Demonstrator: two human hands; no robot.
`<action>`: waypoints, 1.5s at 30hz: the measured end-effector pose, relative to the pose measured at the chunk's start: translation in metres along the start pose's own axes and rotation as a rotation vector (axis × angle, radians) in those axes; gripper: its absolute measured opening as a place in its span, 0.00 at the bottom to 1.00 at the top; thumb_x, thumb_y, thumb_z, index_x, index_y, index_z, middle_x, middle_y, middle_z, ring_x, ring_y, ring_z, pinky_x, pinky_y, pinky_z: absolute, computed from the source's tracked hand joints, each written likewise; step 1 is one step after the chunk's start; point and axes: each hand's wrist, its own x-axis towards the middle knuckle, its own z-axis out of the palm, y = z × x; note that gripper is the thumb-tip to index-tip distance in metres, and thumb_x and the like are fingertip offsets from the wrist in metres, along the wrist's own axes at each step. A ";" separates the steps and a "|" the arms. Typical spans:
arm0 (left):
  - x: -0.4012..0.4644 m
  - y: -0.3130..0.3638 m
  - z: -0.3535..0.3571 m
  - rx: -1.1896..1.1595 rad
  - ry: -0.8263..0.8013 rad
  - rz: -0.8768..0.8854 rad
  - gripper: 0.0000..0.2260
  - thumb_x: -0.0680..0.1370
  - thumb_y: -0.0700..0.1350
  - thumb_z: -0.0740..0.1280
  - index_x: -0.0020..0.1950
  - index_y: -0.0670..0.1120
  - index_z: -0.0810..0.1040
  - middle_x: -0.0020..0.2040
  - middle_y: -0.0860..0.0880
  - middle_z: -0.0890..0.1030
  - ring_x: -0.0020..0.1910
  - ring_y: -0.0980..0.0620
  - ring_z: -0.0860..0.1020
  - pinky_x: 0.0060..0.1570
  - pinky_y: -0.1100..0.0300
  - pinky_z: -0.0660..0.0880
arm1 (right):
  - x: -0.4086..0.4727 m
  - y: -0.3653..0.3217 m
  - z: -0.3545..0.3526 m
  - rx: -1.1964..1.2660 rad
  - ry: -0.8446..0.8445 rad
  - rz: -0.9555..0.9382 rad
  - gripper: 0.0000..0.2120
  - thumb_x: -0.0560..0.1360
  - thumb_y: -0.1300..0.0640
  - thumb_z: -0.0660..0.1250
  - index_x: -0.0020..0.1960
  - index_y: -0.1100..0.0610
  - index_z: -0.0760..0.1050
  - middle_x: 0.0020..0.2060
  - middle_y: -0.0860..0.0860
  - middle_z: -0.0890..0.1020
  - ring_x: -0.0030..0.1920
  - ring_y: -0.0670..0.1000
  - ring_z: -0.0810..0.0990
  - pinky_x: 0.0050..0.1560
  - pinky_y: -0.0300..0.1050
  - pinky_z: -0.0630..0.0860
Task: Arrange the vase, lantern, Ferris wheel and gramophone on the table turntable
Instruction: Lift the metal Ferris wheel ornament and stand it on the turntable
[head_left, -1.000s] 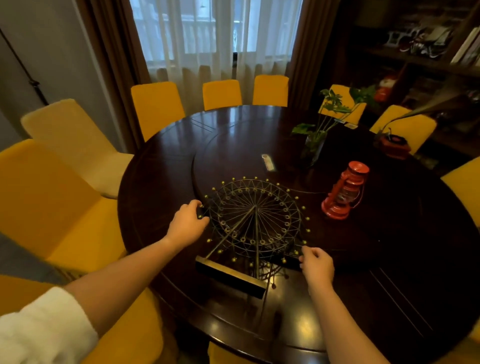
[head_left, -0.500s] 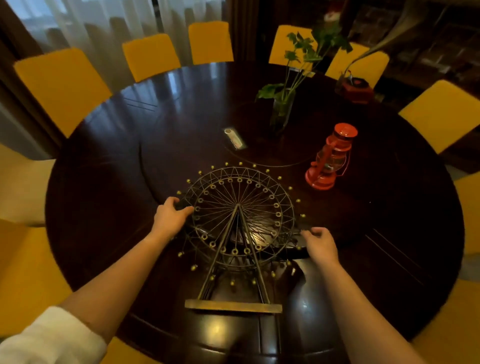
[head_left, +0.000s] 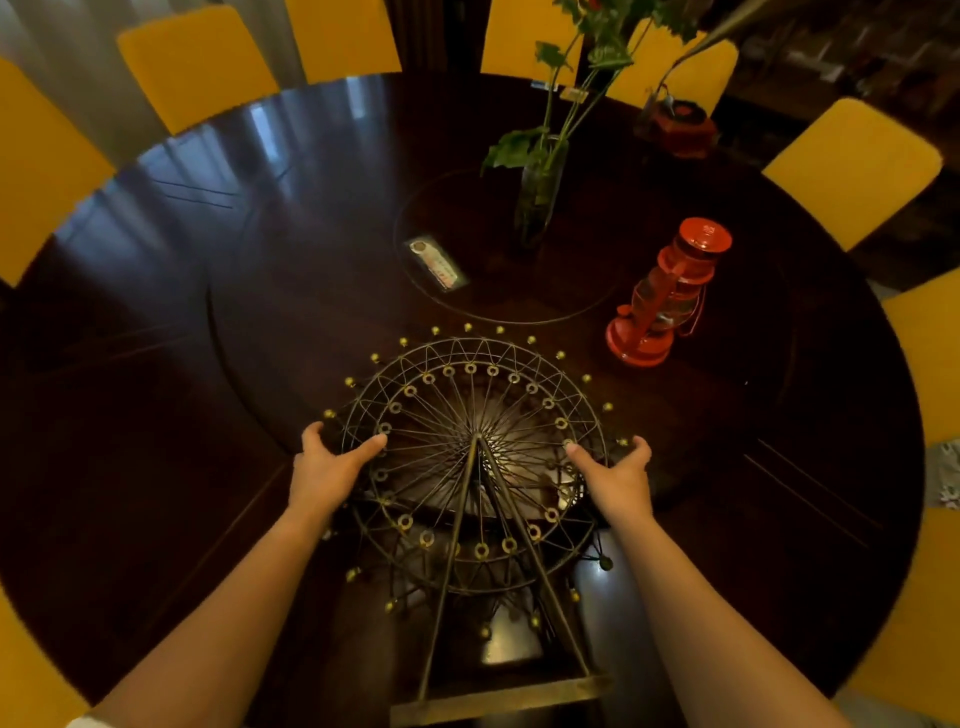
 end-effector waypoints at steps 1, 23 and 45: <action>0.003 0.000 0.001 0.008 -0.023 -0.016 0.49 0.64 0.65 0.77 0.78 0.50 0.58 0.74 0.42 0.69 0.68 0.39 0.72 0.62 0.42 0.74 | 0.001 0.000 0.001 -0.010 0.022 0.001 0.51 0.68 0.35 0.75 0.79 0.50 0.49 0.73 0.59 0.68 0.69 0.62 0.71 0.62 0.56 0.72; 0.022 0.000 0.006 0.408 0.046 0.080 0.43 0.66 0.77 0.64 0.69 0.48 0.70 0.58 0.50 0.81 0.49 0.46 0.83 0.50 0.45 0.80 | 0.002 0.010 0.004 -0.367 0.052 0.065 0.48 0.64 0.20 0.61 0.63 0.61 0.78 0.56 0.57 0.83 0.55 0.58 0.81 0.53 0.54 0.79; -0.023 0.080 -0.034 0.335 0.223 0.350 0.45 0.57 0.85 0.57 0.61 0.54 0.73 0.48 0.53 0.83 0.46 0.45 0.83 0.46 0.47 0.79 | -0.049 -0.034 -0.038 -0.057 0.207 -0.178 0.31 0.67 0.27 0.67 0.35 0.57 0.77 0.30 0.52 0.82 0.35 0.56 0.83 0.40 0.54 0.80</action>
